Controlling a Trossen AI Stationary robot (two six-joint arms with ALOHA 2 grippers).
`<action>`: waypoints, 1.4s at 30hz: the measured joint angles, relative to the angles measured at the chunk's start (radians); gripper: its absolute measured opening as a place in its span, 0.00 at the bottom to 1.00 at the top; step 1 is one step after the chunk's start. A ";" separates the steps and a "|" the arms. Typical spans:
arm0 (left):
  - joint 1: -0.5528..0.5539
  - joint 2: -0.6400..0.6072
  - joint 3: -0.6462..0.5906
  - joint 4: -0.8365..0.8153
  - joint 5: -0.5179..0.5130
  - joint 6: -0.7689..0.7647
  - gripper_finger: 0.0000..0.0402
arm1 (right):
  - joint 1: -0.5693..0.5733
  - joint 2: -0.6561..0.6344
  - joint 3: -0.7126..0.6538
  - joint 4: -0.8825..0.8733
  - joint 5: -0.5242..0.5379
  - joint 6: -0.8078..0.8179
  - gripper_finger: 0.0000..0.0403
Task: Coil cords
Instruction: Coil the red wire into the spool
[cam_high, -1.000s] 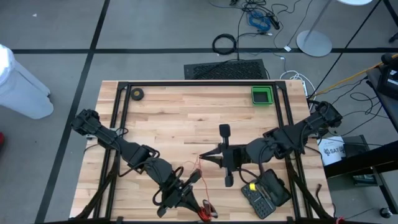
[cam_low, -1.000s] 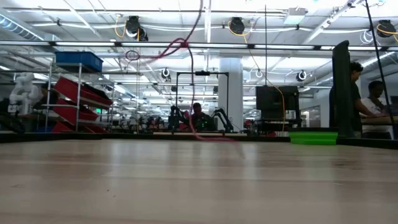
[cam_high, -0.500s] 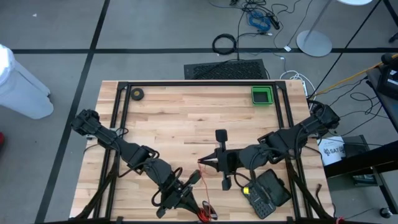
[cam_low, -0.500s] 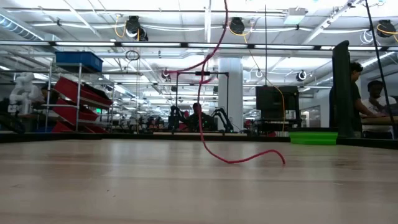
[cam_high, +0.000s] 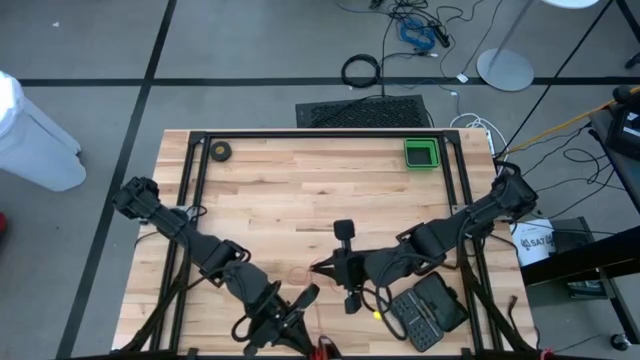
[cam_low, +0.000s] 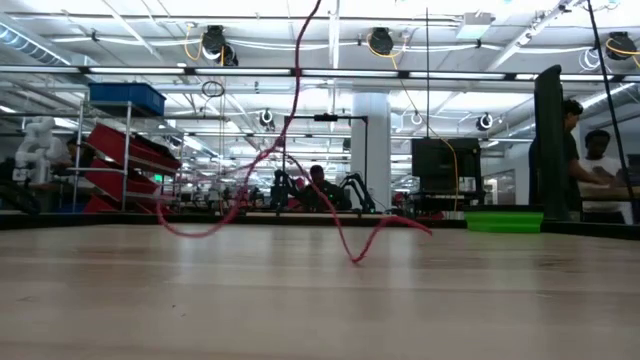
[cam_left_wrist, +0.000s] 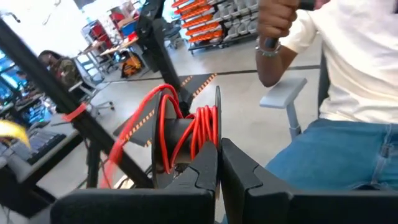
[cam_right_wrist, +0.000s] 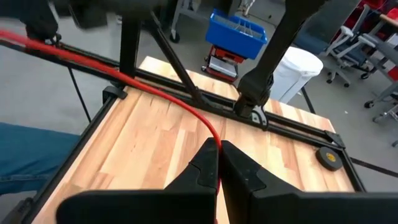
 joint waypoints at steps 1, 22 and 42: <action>-0.004 0.000 0.000 0.002 0.009 0.009 0.02 | 0.000 0.004 0.000 -0.001 -0.001 0.000 0.00; -0.065 0.000 0.000 0.101 0.011 0.107 0.02 | 0.005 0.017 -0.013 -0.030 -0.106 0.067 0.00; -0.159 -0.141 0.000 -0.128 -0.622 -0.029 0.02 | 0.074 0.017 -0.068 -0.103 -0.127 0.168 0.00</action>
